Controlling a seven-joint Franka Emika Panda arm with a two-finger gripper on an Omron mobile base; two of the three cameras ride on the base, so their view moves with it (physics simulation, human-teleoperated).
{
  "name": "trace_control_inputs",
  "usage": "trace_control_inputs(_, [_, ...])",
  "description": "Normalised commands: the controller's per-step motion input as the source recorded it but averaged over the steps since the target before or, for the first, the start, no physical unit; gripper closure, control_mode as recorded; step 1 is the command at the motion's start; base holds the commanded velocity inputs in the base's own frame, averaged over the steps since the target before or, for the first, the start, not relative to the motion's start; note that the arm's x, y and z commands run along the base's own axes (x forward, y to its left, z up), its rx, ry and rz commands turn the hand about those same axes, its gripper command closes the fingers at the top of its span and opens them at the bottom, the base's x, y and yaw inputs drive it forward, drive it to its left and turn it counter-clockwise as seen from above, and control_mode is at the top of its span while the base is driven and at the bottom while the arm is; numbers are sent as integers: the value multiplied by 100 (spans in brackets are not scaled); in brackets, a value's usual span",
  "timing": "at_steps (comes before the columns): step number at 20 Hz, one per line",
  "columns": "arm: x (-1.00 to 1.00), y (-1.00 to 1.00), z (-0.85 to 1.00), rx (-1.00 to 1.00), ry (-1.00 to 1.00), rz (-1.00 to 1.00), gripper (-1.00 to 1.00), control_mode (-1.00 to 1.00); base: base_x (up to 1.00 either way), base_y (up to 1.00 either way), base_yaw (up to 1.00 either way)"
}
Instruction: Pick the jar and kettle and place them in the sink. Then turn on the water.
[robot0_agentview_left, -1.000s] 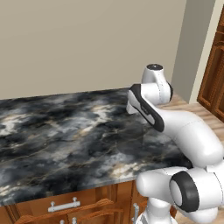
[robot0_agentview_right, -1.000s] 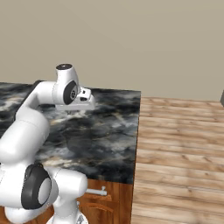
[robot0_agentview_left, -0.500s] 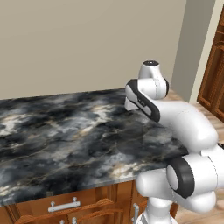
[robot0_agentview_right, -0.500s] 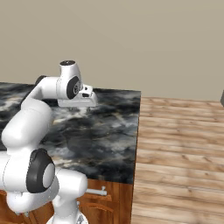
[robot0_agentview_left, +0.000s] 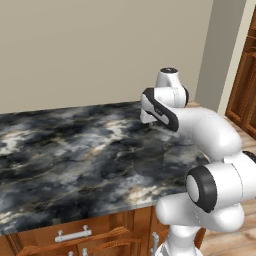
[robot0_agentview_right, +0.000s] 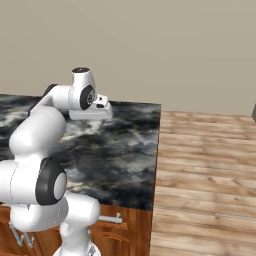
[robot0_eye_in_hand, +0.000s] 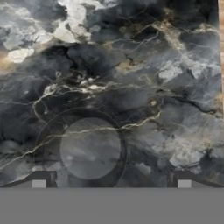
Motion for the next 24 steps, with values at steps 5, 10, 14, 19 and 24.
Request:
trace_control_inputs(5, [11, 0, -19, 0, 0, 0, -100, -100, 0, 0, 0])
trace_control_inputs(10, [0, 0, -21, 0, 0, 0, -100, -100, 0, 0, 0])
trace_control_inputs(14, [0, 0, -23, 0, 0, 0, -100, -100, 0, 0, 0])
trace_control_inputs(19, [0, 0, -23, 0, 0, 0, -100, -100, 0, 0, 0])
trace_control_inputs(24, [0, -4, -25, 0, 0, 0, -100, -100, 0, 0, 0])
